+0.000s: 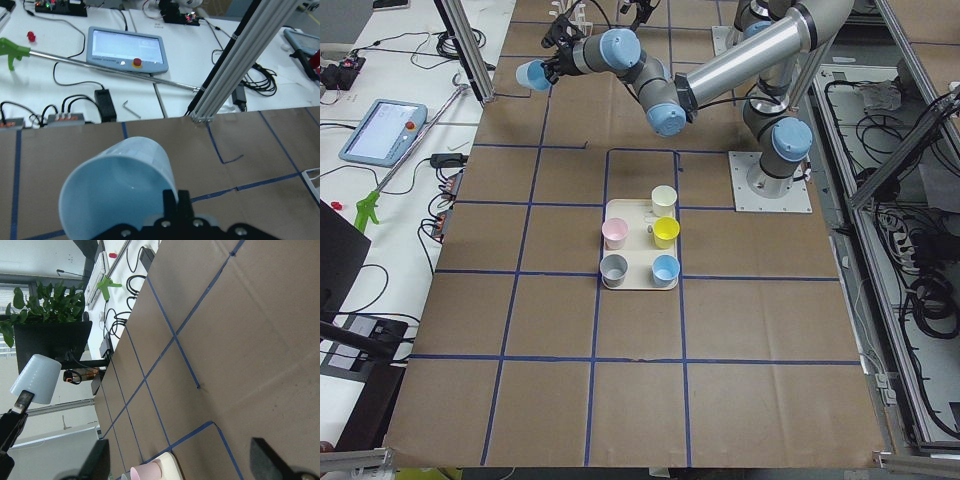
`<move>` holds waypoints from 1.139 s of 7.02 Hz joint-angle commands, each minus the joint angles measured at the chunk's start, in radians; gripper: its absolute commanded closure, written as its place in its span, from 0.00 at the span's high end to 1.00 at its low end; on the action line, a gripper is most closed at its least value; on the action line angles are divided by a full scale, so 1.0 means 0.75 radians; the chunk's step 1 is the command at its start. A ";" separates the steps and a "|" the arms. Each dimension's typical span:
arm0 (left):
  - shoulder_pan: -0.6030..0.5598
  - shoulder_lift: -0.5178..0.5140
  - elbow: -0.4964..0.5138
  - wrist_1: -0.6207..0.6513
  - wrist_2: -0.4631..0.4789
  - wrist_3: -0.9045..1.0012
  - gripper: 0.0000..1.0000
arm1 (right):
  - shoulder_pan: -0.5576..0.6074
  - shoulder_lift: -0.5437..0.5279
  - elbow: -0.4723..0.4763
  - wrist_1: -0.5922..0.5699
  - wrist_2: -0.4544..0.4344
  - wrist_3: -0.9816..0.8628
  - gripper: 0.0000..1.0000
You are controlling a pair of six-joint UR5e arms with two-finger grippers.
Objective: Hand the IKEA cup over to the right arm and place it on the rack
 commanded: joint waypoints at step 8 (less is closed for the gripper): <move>-0.294 -0.272 -0.240 0.841 -0.316 0.040 0.00 | 0.027 0.219 -0.097 -0.199 -0.056 0.264 0.98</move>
